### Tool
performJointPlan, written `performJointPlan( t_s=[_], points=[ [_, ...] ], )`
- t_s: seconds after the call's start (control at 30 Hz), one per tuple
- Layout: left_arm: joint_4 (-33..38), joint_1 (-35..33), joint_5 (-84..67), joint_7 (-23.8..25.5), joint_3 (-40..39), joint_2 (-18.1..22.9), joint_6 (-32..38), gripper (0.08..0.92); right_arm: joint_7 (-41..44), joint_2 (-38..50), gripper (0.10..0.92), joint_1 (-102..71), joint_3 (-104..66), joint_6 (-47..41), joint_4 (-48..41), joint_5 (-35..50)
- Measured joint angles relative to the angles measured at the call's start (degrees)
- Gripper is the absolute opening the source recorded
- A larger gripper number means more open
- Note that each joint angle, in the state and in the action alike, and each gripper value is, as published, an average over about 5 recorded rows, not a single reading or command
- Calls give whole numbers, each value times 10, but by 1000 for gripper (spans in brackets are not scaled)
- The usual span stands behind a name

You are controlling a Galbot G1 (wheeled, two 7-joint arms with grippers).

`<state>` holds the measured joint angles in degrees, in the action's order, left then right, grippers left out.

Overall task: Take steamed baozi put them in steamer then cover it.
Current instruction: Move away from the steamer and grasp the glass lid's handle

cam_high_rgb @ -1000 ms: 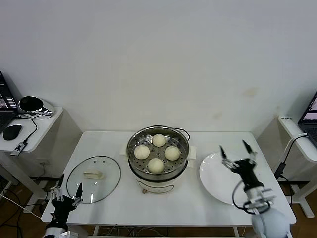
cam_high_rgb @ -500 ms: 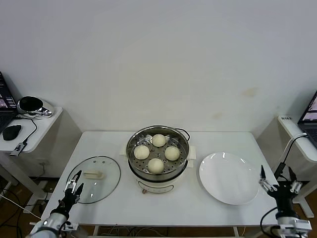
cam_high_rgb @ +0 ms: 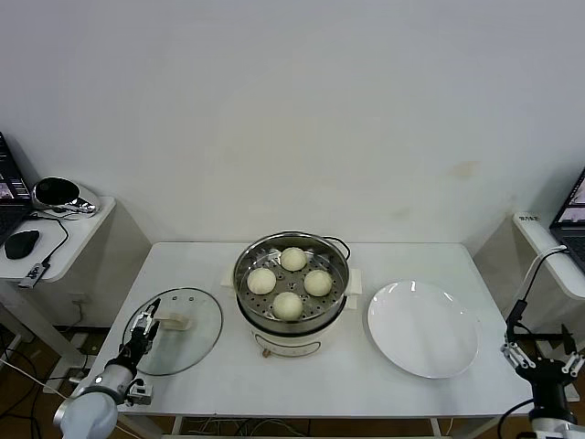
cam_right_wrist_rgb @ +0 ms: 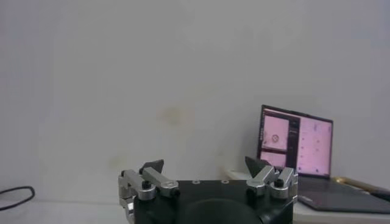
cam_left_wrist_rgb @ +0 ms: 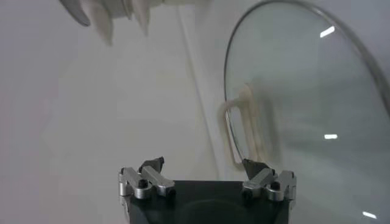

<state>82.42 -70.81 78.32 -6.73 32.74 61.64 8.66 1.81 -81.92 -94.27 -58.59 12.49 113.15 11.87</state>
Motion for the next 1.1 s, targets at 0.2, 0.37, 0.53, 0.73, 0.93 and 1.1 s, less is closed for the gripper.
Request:
performJointPlan(
  t_s=[0.2, 0.37, 0.53, 0.73, 0.93, 1.1],
  points=[
    [-25, 30, 5, -1, -18, 4, 2, 823, -1, -6, 823, -4, -6, 3, -1, -2],
    [-42, 52, 4, -3, -27, 6, 3, 823, -1, -8, 823, -6, -9, 6, -5, -4],
    [-59, 66, -2, -2, -32, 7, 4, 775, -1, -9, 823, -7, -9, 9, -8, -6],
    [-79, 75, -11, -1, -35, 11, 6, 602, -1, -10, 823, -9, -9, 10, -9, -7],
    [-97, 77, -23, -9, -36, 16, 8, 429, -1, -10, 823, -13, -9, 12, -8, -7],
    [-102, 74, -32, -18, -33, 17, 12, 282, 0, -9, 823, -15, -7, 14, -5, -8]
  ],
)
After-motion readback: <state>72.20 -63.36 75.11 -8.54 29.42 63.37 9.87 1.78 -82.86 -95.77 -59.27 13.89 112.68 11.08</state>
